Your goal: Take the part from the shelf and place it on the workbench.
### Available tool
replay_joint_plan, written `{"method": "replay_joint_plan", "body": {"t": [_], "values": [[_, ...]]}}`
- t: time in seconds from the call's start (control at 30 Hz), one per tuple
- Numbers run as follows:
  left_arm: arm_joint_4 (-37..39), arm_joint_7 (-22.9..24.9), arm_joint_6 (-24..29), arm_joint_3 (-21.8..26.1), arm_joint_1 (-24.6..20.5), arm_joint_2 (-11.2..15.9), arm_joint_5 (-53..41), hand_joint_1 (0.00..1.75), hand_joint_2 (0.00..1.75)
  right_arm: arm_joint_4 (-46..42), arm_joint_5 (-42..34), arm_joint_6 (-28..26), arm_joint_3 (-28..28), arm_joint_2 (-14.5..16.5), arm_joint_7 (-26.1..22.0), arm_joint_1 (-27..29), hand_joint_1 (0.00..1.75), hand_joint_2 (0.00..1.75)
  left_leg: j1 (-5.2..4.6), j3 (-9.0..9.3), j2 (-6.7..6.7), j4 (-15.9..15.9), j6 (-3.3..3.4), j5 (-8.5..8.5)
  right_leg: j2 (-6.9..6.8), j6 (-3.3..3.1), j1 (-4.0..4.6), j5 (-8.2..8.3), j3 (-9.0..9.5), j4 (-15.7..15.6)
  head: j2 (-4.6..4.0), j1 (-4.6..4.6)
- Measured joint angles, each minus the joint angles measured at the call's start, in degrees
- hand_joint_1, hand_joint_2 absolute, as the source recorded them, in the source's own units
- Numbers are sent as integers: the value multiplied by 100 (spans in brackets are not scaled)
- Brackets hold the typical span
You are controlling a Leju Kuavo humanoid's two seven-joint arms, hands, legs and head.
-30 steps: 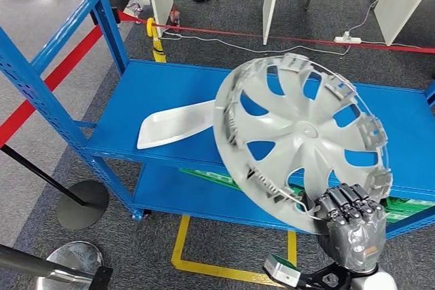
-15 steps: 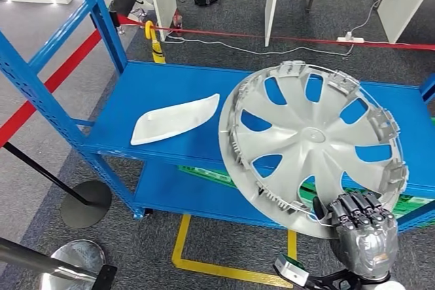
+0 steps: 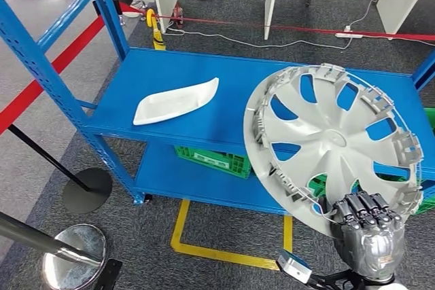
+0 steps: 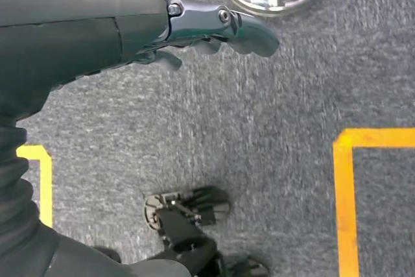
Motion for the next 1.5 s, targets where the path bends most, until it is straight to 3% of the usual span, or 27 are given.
{"method": "replay_joint_plan", "body": {"t": [0.07,0.13,0.2,0.23,0.27,0.3,0.37,0.43,0.5,0.57,0.6,0.7,0.73,0.8,0.83,0.9,0.97,1.07,1.13,1.2,1.23,1.27,1.33,1.37,1.4,1.47,1.5], "values": [[1,32,-9,1,3,-1,-32,0,175,-32,-3,0,-7,2,0,41,175,175,-8,-78,14,-35,70,85,4,69,-27,4,-68,13,-1,-5],[1,41,-15,2,4,4,-69,0,175,-56,-11,0,-16,2,0,100,175,175,1,-175,34,-60,149,197,5,112,-38,-359,-213,360,-1,10],[0,43,-16,2,-6,2,-106,0,175,-71,-24,0,-26,2,0,135,175,175,-9,-294,46,-56,189,299,1,132,-33,-893,-407,1097,-1,29],[0,46,-16,2,-9,-8,-127,0,175,-82,-32,0,-34,2,0,150,175,175,-17,-358,55,-54,194,351,2,136,-28,-1030,-459,1424,-1,28],[0,51,-15,2,-10,-20,-148,0,175,-95,-43,0,-44,2,0,167,175,175,-23,-423,68,-51,194,403,2,138,-21,-1035,-434,1586,-1,28],[0,57,-13,2,-12,-30,-168,0,175,-112,-58,0,-56,2,0,182,175,175,-26,-488,83,-48,189,455,0,136,-15,-925,-309,1537,-1,28],[0,66,-4,2,-26,-48,-205,0,175,-148,-86,0,-83,2,0,199,175,175,-27,-598,107,-35,157,551,-51,128,-10,-641,211,881,-1,28],[0,75,1,1,-48,-61,-248,0,175,-198,-104,0,-109,4,0,212,175,175,-42,-658,123,-15,102,631,-142,100,12,-630,742,87,-1,22],[0,100,1,-2,-74,-74,-295,0,175,-260,-120,0,-137,11,0,250,175,175,-51,-674,153,-9,46,706,-160,32,42,-702,878,-201,0,28],[0,134,0,-5,-93,-82,-329,0,175,-315,-133,0,-167,25,0,292,175,175,-37,-696,172,14,-17,691,-123,-73,36,-632,778,-188,1,34],[0,145,-1,-7,-97,-85,-344,0,175,-341,-136,0,-181,35,0,308,175,175,-32,-732,162,107,-51,545,-103,-124,28,-578,727,-190,1,23],[0,163,-22,-20,-124,-96,-410,0,175,-429,-144,0,-227,77,1,377,175,175,-21,-987,117,1009,-115,-293,-33,-208,24,-371,542,-185,2,4],[0,168,-31,-26,-137,-99,-428,0,175,-455,-146,0,-244,87,1,404,175,175,-20,-1057,112,1358,-119,-463,-6,-213,28,-301,464,-178,1,5],[0,186,-41,-36,-160,-102,-449,0,175,-491,-150,0,-278,103,1,447,175,175,-21,-978,102,1611,-101,-412,59,-200,36,-173,283,-159,1,5],[0,196,-44,-45,-172,-103,-461,0,175,-508,-152,0,-294,110,1,467,175,175,-21,-797,89,1432,-81,-256,94,-184,38,-118,204,-149,0,5],[-1,216,-51,-70,-203,-106,-493,0,175,-559,-164,0,-321,127,0,505,175,175,-23,-228,-22,662,-25,-33,161,-135,44,-15,73,-125,1,4],[-2,232,-56,-98,-236,-115,-532,0,175,-634,-185,0,-348,142,0,541,175,175,-32,175,-143,2,20,-41,208,-80,47,99,-21,-116,1,10],[-2,260,-74,-134,-251,-144,-597,0,175,-725,-216,0,-401,150,1,622,175,175,-67,147,-98,-180,109,28,259,18,11,243,-121,-153,1,10],[-2,272,-85,-150,-250,-155,-625,0,175,-761,-221,0,-432,152,7,693,175,175,-58,31,-6,-196,199,155,187,71,0,-58,-252,74,1,31],[-2,274,-86,-161,-254,-152,-644,0,175,-777,-218,0,-444,152,14,730,175,175,-61,-111,78,-194,244,278,63,103,-3,-653,-432,743,0,55],[-2,274,-87,-164,-255,-154,-652,0,175,-781,-217,0,-445,152,16,737,175,175,-67,-193,125,-189,247,342,34,117,-3,-859,-491,1133,0,57],[-2,274,-88,-167,-256,-159,-657,0,175,-782,-217,0,-447,152,17,743,175,175,-73,-281,171,-182,245,407,21,124,-3,-926,-501,1428,1,57],[-2,274,-90,-170,-258,-171,-660,0,175,-793,-217,0,-453,152,17,757,175,175,-79,-463,264,-159,230,532,4,126,0,-686,-261,1482,1,58],[-2,274,-90,-171,-261,-175,-660,0,175,-803,-216,0,-457,152,17,762,175,175,-79,-546,303,-144,216,589,-30,122,1,-522,6,1211,1,57],[-3,275,-90,-173,-264,-178,-660,0,175,-815,-215,0,-461,152,17,762,175,175,-85,-613,335,-127,195,642,-106,118,8,-479,356,781,1,59],[-4,276,-90,-174,-272,-181,-660,0,175,-840,-213,0,-468,153,18,764,175,175,-97,-679,389,-99,142,744,-238,76,38,-632,959,-89,1,52],[-5,276,-90,-175,-276,-182,-660,0,175,-853,-214,0,-471,154,19,766,175,175,-97,-685,418,-93,111,794,-265,44,60,-728,1093,-330,0,60]]}}
